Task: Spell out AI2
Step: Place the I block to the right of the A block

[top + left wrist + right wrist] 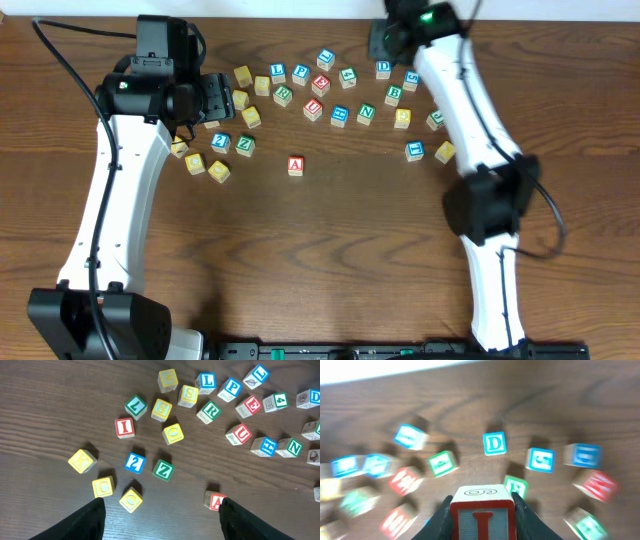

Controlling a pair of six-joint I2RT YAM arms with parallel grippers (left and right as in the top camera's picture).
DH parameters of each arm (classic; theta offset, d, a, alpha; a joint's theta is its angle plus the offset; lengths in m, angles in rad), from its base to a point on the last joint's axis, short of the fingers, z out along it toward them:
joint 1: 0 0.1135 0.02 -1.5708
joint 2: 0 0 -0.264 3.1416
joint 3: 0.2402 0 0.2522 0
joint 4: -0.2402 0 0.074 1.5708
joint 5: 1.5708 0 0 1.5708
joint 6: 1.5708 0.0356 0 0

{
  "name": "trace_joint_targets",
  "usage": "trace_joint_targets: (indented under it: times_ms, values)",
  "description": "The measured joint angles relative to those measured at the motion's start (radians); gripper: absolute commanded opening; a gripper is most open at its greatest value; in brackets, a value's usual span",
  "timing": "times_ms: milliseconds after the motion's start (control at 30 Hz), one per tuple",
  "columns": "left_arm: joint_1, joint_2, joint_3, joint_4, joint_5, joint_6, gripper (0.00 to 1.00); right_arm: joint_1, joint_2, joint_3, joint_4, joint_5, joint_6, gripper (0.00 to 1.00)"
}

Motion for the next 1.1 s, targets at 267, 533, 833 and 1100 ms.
trace_joint_targets:
  times_ms: [267,533,833,1100]
  values:
    - [0.000,0.000,0.000,0.012,0.000,0.000,0.72,0.019,-0.175,0.021,-0.319,-0.076,-0.002,0.23]
    - [0.000,0.000,0.000,0.017,0.000,0.010,0.72,0.133,-0.096,-0.086,-0.380,-0.108,-0.001,0.22]
    - [0.000,0.000,0.000,0.017,-0.011,0.011,0.72,0.258,-0.060,-0.348,-0.160,-0.116,0.076,0.22]
    - [0.000,0.000,0.000,0.018,-0.027,0.011,0.72,0.316,-0.060,-0.524,0.038,-0.110,0.159,0.20]
